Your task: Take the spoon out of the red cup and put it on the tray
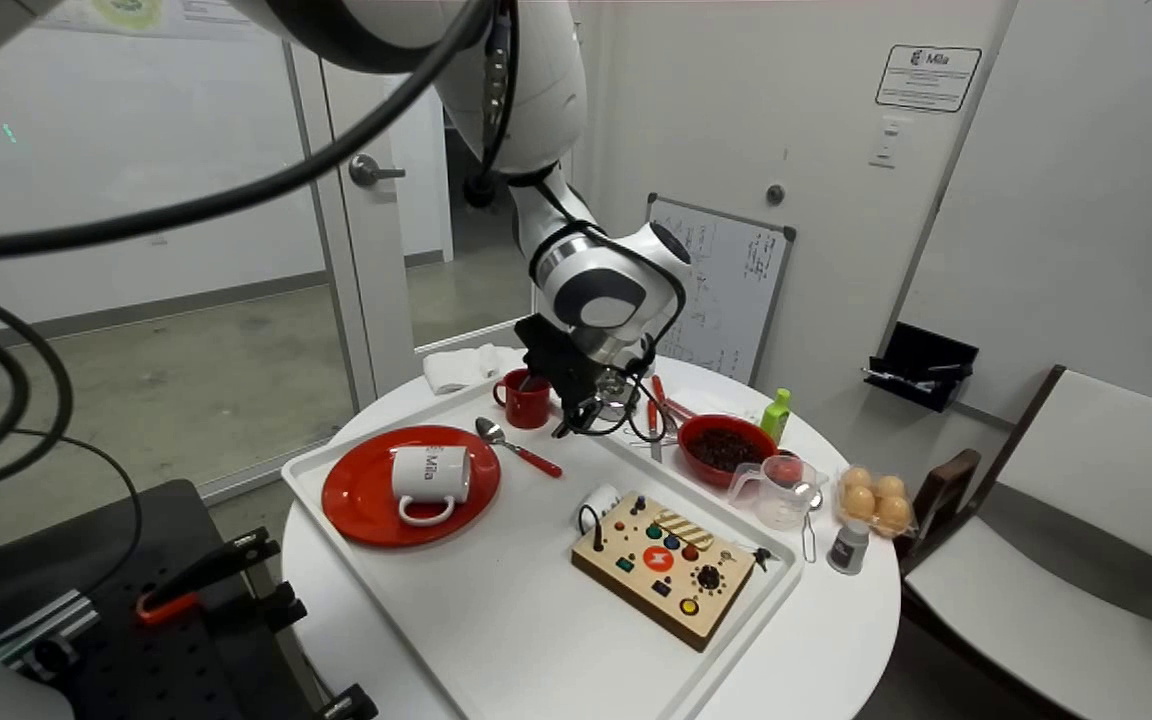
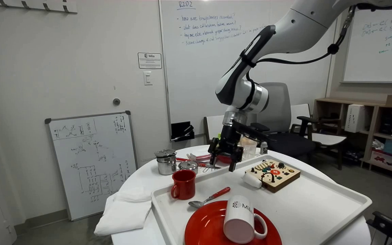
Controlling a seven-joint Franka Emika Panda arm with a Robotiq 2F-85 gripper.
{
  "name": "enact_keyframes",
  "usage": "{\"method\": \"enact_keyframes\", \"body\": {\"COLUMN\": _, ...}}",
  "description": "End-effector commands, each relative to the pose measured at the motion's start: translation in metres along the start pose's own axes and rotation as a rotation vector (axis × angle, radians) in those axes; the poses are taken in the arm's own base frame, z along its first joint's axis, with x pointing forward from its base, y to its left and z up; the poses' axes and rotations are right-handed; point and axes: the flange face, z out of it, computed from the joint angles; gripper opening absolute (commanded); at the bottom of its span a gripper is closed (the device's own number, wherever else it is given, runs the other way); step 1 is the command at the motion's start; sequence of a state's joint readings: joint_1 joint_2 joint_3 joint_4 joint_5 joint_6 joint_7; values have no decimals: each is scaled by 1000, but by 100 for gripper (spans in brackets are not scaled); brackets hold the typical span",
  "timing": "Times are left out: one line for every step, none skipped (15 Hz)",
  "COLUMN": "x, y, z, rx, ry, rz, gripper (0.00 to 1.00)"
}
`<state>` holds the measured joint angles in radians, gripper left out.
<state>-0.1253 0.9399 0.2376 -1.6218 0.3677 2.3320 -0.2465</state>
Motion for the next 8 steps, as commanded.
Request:
{"method": "enact_keyframes", "body": {"x": -8, "y": -16, "z": -12, "rx": -84, "ry": 9, "rz": 47, "gripper": 100}}
{"method": "enact_keyframes", "body": {"x": -10, "y": -22, "z": -16, "rx": -122, "ry": 8, "rz": 60, "gripper": 100}}
{"method": "enact_keyframes", "body": {"x": -13, "y": -31, "z": -21, "rx": -176, "ry": 2, "rz": 77, "gripper": 100}}
{"method": "enact_keyframes", "body": {"x": -15, "y": -38, "z": -24, "rx": -217, "ry": -7, "rz": 81, "gripper": 100}}
{"method": "enact_keyframes", "body": {"x": -16, "y": -51, "z": -29, "rx": -264, "ry": -29, "rz": 63, "gripper": 100}}
{"method": "enact_keyframes", "body": {"x": -18, "y": -60, "z": -34, "rx": -309, "ry": -43, "rz": 49, "gripper": 100}}
{"method": "enact_keyframes", "body": {"x": -19, "y": -76, "z": -39, "rx": -348, "ry": -56, "rz": 10, "gripper": 100}}
{"method": "enact_keyframes", "body": {"x": -20, "y": -88, "z": -45, "rx": -389, "ry": -63, "rz": -22, "gripper": 100}}
